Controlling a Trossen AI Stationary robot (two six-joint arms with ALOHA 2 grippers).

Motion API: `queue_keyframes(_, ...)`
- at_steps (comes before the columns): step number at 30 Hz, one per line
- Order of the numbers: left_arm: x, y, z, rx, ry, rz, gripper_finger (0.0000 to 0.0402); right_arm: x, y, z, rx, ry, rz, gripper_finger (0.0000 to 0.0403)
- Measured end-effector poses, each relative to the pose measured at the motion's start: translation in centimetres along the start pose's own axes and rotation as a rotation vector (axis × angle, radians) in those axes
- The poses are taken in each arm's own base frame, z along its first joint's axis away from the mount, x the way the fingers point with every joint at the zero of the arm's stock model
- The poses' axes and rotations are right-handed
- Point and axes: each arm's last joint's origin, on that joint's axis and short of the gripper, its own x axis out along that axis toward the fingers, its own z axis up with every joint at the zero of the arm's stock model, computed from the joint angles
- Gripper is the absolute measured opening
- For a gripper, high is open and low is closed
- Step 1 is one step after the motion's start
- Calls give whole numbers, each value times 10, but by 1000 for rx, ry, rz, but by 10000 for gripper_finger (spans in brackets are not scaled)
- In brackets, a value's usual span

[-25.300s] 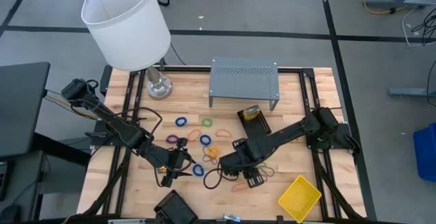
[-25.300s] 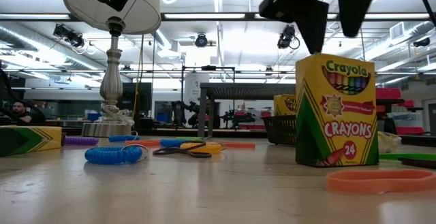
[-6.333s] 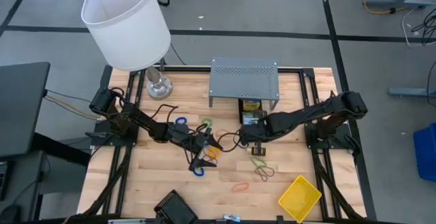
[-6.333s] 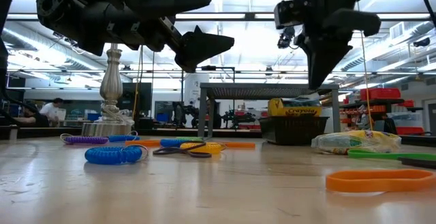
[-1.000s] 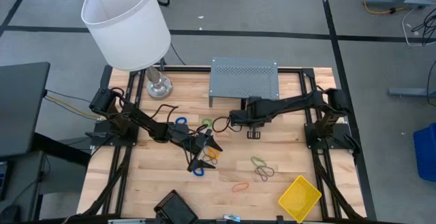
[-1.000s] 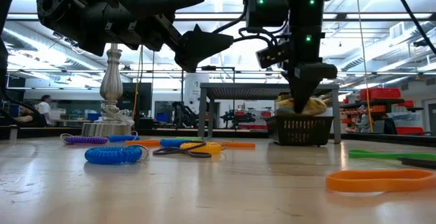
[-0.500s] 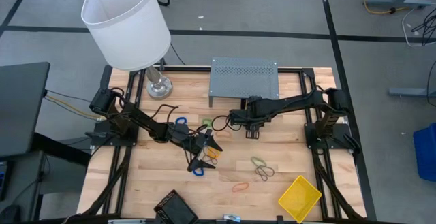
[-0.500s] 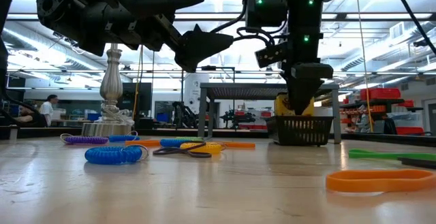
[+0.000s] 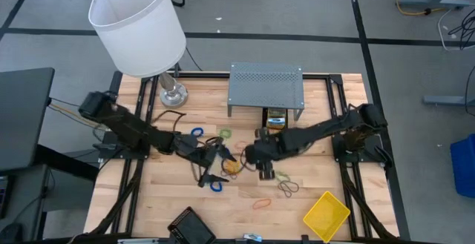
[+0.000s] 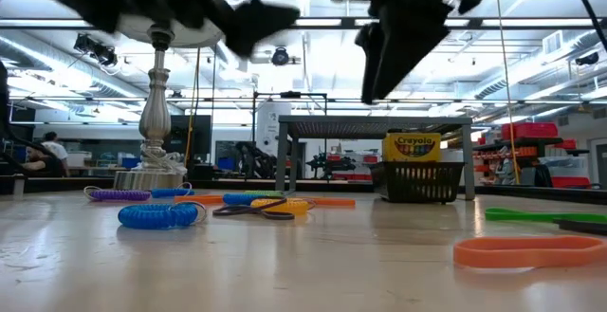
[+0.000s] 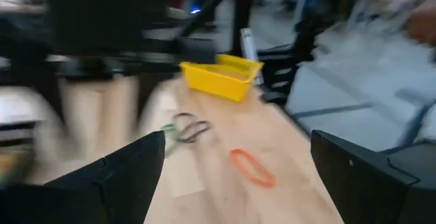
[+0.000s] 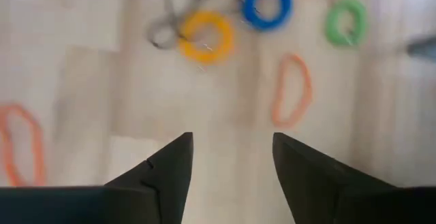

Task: Pick & Place Office Desk Supplies
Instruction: Put the yellow spring keychain into the bottom black bin

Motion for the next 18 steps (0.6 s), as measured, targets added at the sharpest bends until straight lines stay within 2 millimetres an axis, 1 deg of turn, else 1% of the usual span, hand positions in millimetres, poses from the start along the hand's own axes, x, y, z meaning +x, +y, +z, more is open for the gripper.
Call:
queue_keyframes(2,-17,-12,14,63,25,72,360,1,14,1,-12,-42,18,208)
queue_keyframes(5,-45,-32,34,127,22,127,352,1,32,5,-17,-139,76,208)
queue_keyframes(8,-71,-51,48,139,-7,135,348,1,49,12,-22,-273,156,208)
queue_keyframes(9,-78,-56,48,135,-26,137,347,2,53,14,-25,-315,176,208)
queue_keyframes(10,-85,-60,45,134,-31,143,347,3,56,15,-27,-353,184,208)
queue_keyframes(12,-93,-64,33,112,-22,177,346,7,58,14,-28,-395,195,208)
queue_keyframes(14,-99,-64,14,69,-15,224,346,14,52,11,-13,-390,185,208)
queue_keyframes(18,-109,-58,-19,-48,-88,269,346,35,34,12,15,-352,142,208)
